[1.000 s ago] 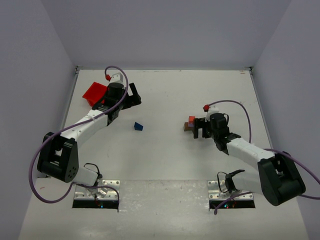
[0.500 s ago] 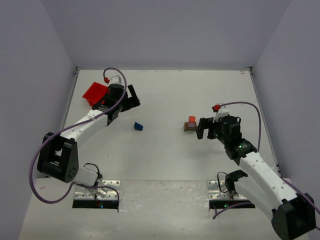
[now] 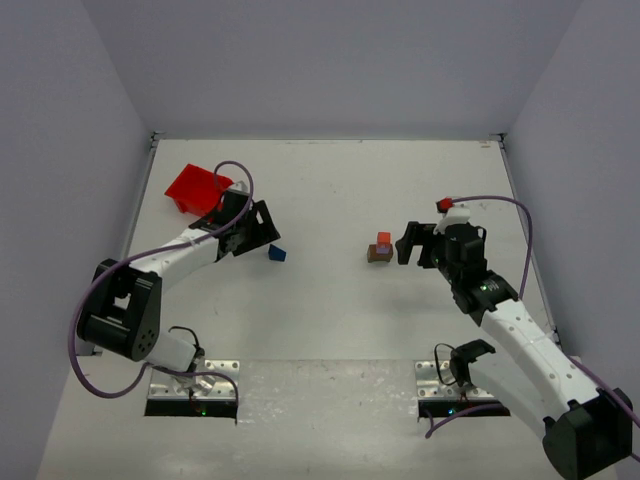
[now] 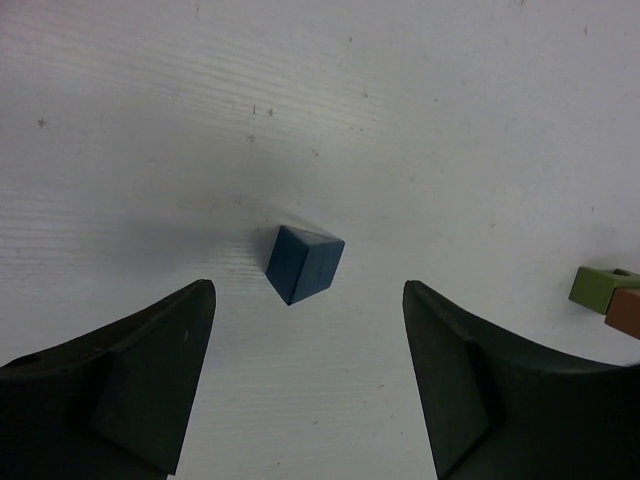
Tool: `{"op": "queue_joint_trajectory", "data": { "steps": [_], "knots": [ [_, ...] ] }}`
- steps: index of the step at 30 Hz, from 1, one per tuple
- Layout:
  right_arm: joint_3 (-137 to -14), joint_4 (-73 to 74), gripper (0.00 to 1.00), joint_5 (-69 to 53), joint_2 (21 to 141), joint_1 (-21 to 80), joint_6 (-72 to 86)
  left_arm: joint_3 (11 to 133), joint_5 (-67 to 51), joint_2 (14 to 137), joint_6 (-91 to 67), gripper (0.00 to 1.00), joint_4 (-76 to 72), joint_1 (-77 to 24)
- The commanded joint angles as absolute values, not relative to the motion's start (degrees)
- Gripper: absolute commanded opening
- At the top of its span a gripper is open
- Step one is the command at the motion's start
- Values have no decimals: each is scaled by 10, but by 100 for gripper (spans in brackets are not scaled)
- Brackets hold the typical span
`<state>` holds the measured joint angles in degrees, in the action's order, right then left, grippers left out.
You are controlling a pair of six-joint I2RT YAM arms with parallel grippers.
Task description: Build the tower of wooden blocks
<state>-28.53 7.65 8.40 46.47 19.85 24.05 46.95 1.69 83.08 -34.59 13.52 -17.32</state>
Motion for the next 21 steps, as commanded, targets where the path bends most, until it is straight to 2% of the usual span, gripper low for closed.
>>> {"op": "queue_joint_trajectory", "data": {
  "steps": [1,4,6,9,12,16,19,21],
  "knots": [
    [-302,67,99,109,469,200,250,470,3,847,-357,62,118,-179],
    [-301,70,99,118,468,200,250,468,-25,858,-357,56,113,-179],
    [-298,71,99,123,466,200,251,467,-33,880,-357,46,105,-181],
    [-297,72,99,125,464,200,252,470,-33,896,-358,39,104,-183],
    [-296,73,99,125,467,200,253,474,-27,903,-359,25,103,-187],
    [-294,73,99,125,469,200,253,475,-16,901,-358,14,103,-189],
    [-296,74,99,125,471,200,251,476,-14,904,-358,0,103,-190],
    [-297,76,99,124,471,200,251,476,-14,906,-357,0,102,-191]
  ]
}}
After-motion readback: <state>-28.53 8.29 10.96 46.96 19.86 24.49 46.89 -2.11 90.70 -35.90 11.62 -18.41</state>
